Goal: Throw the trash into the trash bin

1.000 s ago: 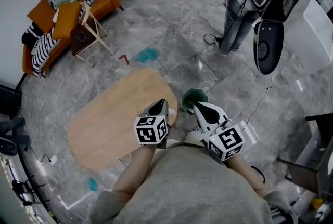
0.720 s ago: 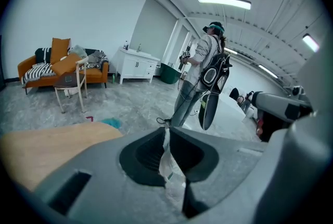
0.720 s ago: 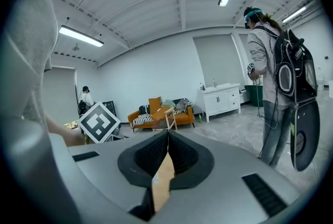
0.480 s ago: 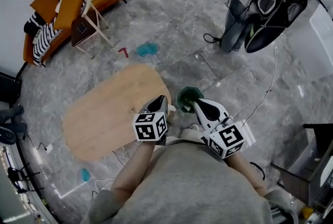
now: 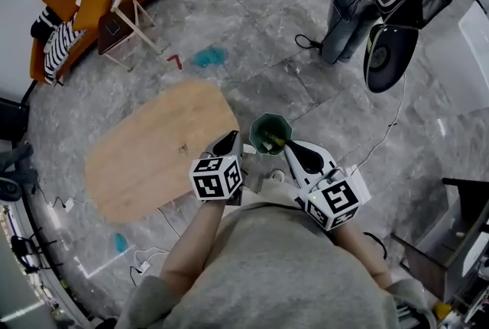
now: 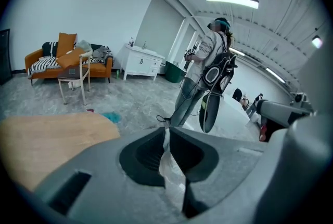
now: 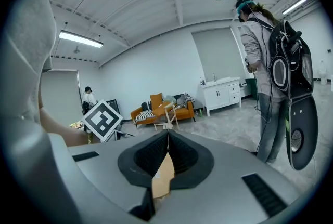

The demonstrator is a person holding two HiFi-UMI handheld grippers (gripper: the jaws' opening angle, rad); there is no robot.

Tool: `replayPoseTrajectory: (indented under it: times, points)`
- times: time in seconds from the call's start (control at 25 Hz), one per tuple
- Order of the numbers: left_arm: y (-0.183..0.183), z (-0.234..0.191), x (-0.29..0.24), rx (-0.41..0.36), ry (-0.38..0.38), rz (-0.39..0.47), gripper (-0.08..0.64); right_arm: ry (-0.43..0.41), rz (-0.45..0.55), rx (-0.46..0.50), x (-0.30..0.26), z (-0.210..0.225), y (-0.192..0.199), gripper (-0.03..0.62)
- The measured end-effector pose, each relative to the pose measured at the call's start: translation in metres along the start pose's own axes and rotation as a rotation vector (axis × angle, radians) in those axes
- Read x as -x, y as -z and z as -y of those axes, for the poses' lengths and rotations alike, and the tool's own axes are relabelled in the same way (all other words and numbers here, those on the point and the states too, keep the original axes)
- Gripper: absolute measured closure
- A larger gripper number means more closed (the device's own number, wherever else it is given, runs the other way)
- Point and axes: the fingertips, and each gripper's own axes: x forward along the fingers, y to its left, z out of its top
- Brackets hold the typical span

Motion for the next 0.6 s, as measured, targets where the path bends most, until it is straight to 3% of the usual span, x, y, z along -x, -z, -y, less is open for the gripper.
replayPoseTrajectory:
  times: [0.6]
  points:
    - [0.026, 0.003, -0.038, -0.012, 0.038, -0.041, 0.526, 0.038, -0.035, -0.078, -0.005, 0.024, 0.039, 0.583]
